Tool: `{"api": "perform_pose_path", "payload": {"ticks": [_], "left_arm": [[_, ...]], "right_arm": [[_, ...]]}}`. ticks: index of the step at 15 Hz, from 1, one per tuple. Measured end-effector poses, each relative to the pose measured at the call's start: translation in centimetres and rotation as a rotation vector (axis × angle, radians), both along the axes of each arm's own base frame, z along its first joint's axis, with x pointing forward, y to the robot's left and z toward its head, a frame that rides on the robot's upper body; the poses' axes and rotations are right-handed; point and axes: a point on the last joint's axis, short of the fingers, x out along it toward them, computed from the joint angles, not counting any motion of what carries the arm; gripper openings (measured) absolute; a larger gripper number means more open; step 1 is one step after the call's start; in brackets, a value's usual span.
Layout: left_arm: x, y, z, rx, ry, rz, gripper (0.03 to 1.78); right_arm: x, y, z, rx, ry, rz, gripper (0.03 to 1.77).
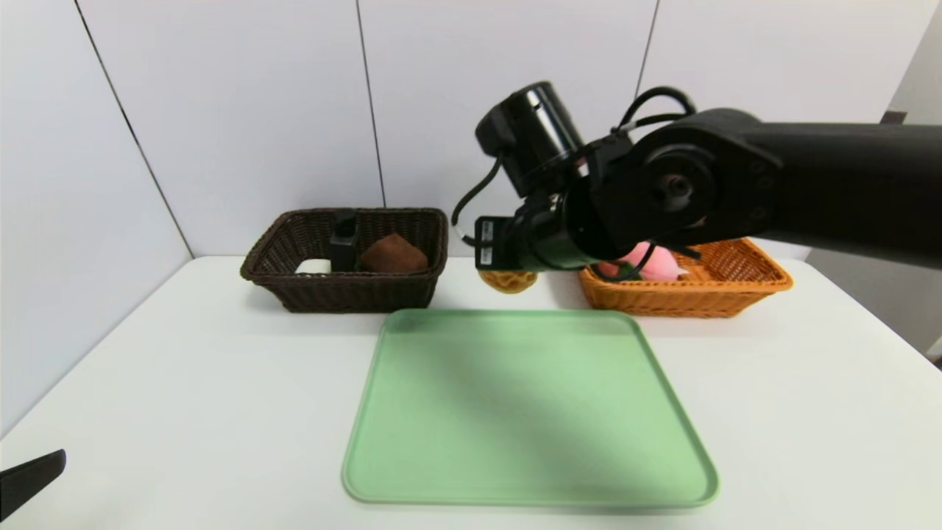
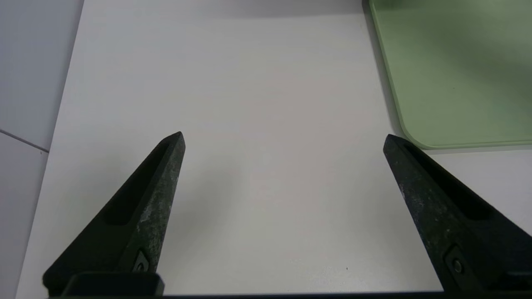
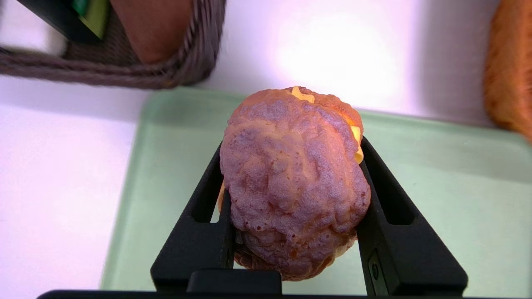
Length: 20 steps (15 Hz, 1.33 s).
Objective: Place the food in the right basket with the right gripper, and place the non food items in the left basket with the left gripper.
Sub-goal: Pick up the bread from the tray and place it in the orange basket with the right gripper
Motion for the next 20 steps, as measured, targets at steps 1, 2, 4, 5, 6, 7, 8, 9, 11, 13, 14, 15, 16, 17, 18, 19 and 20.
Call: {"api": "perform_pose_path", "payload": {"ticks": [1,2,4,5,6,7,8,9,11,13,14,15,16,17,18,19,20], "left_arm": [[0.1,0.0,0.0,0.001,0.002,0.0,1.69],[0.2,0.0,0.0,0.001,0.005,0.0,1.69],[0.6,-0.1,0.1,-0.001,-0.001,0.0,1.69],[0.9,-0.2,0.3,-0.003,-0.012,0.0,1.69],[1.1,-0.2,0.4,-0.004,-0.017,0.0,1.69],[1.2,-0.3,0.4,-0.003,-0.013,0.0,1.69],[1.3,-0.3,0.4,-0.003,-0.01,0.0,1.69],[1.4,-0.3,0.4,-0.001,-0.006,0.0,1.69],[1.7,-0.4,0.3,0.001,0.002,0.0,1.69],[1.9,-0.4,0.3,0.003,0.01,0.0,1.69],[2.1,-0.5,0.4,0.004,0.014,-0.001,1.69],[2.2,-0.5,0.4,0.004,0.014,0.0,1.69],[2.4,-0.5,0.5,0.002,0.006,0.0,1.69],[2.5,-0.5,0.5,0.002,0.002,0.0,1.69],[2.6,-0.6,0.4,0.003,0.007,0.0,1.69],[2.7,-0.6,0.4,0.002,0.008,0.0,1.69],[2.7,-0.6,0.4,0.003,0.012,0.0,1.69]], "right_arm": [[0.0,-1.1,1.4,0.018,-0.035,-0.013,0.79],[0.3,-2.5,2.8,0.036,-0.08,-0.031,0.79],[1.5,-5.5,5.1,0.049,-0.181,-0.07,0.79],[2.2,-7.2,5.8,0.034,-0.215,-0.085,0.79],[2.9,-9.1,6.3,0.009,-0.238,-0.106,0.79],[3.7,-10.9,6.6,-0.012,-0.249,-0.14,0.79],[4.4,-12.7,6.7,-0.021,-0.253,-0.179,0.79],[5.3,-14.8,6.7,-0.022,-0.249,-0.218,0.79],[7.1,-18.9,6.1,-0.019,-0.227,-0.291,0.79],[8.8,-22.8,4.7,-0.018,-0.184,-0.363,0.79],[9.5,-24.3,3.9,-0.013,-0.158,-0.383,0.79],[10.3,-25.6,3.1,-0.009,-0.135,-0.399,0.79],[10.9,-26.5,2.2,-0.011,-0.114,-0.416,0.79],[11.5,-27.2,1.2,-0.017,-0.089,-0.432,0.79],[12.1,-27.9,0.2,-0.021,-0.064,-0.448,0.79],[12.7,-28.3,-0.7,-0.025,-0.044,-0.46,0.79],[13.2,-28.7,-1.5,-0.027,-0.029,-0.467,0.79]]}}
